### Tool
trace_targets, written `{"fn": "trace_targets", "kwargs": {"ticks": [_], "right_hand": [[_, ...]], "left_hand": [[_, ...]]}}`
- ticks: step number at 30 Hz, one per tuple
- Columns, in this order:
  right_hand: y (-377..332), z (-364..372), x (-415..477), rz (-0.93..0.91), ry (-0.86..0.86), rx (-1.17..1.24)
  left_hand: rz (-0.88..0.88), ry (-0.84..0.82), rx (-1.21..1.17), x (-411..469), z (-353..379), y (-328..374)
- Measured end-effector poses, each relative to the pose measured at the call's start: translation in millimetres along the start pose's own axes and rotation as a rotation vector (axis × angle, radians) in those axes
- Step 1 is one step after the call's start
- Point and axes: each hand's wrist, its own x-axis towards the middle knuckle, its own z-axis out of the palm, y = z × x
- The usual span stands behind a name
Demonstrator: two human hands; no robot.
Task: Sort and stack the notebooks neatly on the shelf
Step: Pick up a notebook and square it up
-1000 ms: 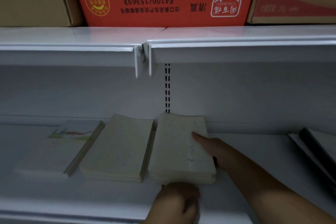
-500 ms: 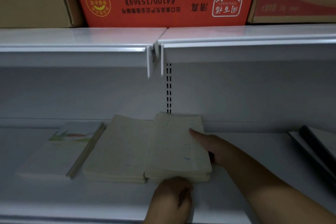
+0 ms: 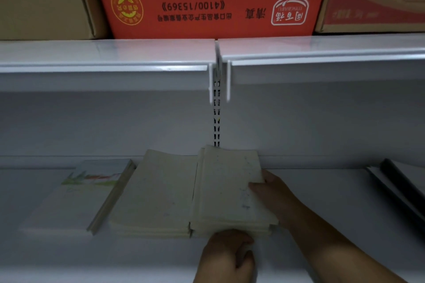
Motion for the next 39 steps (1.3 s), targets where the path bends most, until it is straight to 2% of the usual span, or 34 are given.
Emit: {"fn": "trace_targets", "kwargs": {"ticks": [1,2,4,5,9,12,13,14,16,18,19,22,29,31,34,35,37,39], "right_hand": [[-1,1,1,-0.004,0.001,-0.009],[-1,1,1,-0.004,0.009,-0.016],[0,2,1,-0.005,0.031,-0.020],[1,3,1,-0.008,0.037,-0.022],[0,4,-2,-0.030,0.038,-0.024],[-1,5,-3,-0.033,0.035,-0.024],[-1,5,-3,-0.031,0.033,-0.032],[-1,6,-4,-0.028,0.038,-0.038],[-2,6,-5,-0.024,0.056,-0.040],[-3,5,-7,-0.032,0.076,-0.083],[-3,5,-9,-0.039,0.089,-0.106],[2,5,-11,-0.064,0.132,-0.088],[11,4,-10,-0.097,0.139,-0.021],[12,3,-8,-0.115,0.147,-0.023],[12,3,-5,-0.143,0.159,-0.077],[11,3,-5,-0.145,0.154,-0.083],[10,2,-2,-0.120,0.129,-0.052],[5,0,-2,-0.068,0.091,0.050]], "left_hand": [[0.045,-0.024,0.017,-5,-7,10],[0.105,0.020,-0.011,-2,-7,11],[0.140,0.057,0.010,-7,-14,20],[0.112,0.002,0.016,-11,-21,26],[0.176,0.047,-0.097,-16,-51,35],[0.096,0.406,-0.196,-7,-88,28],[0.058,0.500,-0.131,-1,-100,23],[0.004,0.514,0.022,5,-111,21],[-0.147,0.346,0.306,22,-122,11],[-0.210,0.178,0.346,32,-119,10],[-0.213,0.145,0.326,35,-116,10],[-0.222,0.173,0.321,40,-110,11],[-0.180,0.244,0.469,35,-103,28],[-0.228,0.238,0.360,37,-104,35],[-0.346,0.202,-0.042,41,-106,46],[-0.354,0.197,-0.093,42,-105,48],[-0.382,0.235,-0.140,45,-103,52],[-0.395,0.314,-0.350,43,-108,53]]}}
